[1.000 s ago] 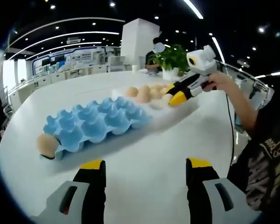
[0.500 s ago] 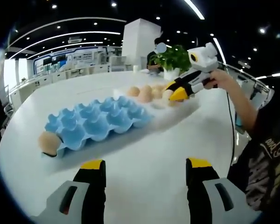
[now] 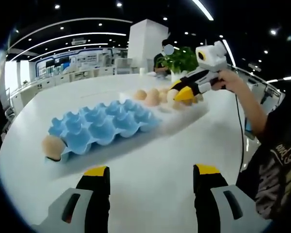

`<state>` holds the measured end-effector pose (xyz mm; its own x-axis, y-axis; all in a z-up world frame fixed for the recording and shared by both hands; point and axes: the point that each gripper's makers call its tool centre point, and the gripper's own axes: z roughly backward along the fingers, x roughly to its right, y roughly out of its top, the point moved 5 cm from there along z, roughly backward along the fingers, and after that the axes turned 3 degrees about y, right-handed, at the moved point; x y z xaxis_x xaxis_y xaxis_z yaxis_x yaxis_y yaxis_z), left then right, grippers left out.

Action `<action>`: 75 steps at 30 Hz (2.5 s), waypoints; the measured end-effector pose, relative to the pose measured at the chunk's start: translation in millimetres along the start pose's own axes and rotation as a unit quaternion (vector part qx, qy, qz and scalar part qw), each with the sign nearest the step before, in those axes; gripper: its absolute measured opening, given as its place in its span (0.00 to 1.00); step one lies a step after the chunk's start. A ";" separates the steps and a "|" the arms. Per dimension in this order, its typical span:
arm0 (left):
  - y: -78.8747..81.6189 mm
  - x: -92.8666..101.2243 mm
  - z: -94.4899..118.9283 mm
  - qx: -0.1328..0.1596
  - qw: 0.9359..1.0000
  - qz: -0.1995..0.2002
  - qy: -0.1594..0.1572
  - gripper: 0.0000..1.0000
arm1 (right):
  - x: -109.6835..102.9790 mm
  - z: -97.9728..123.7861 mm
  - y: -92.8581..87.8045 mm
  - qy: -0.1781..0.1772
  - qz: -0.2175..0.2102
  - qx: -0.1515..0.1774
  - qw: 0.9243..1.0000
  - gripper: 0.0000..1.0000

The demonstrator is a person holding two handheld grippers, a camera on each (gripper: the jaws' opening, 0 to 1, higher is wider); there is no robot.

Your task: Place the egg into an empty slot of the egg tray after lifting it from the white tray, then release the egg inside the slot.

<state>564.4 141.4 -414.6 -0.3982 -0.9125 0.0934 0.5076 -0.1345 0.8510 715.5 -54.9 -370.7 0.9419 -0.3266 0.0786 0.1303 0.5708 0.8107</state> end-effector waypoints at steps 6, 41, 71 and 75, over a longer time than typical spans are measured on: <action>-0.9 -2.2 3.0 0.001 1.000 0.002 0.004 0.70 | -3.5 -5.7 6.1 0.008 0.007 0.002 1.000 0.26; -5.2 -9.9 8.0 -0.001 1.000 0.008 0.014 0.71 | -18.4 -31.4 31.0 0.040 0.037 0.010 0.998 0.26; -3.5 -17.1 10.5 -0.002 1.000 0.016 0.026 0.72 | -33.7 -55.3 54.1 0.073 0.065 0.019 0.995 0.26; -5.5 -17.0 9.7 -0.006 1.000 0.017 0.026 0.72 | -36.0 -61.8 59.0 0.080 0.070 0.020 0.994 0.26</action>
<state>560.9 161.4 -415.8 -0.3413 -0.9352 0.0944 0.5294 -0.1082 0.8415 708.4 37.1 -361.5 0.9874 -0.1202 0.1027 -0.0159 0.5709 0.8209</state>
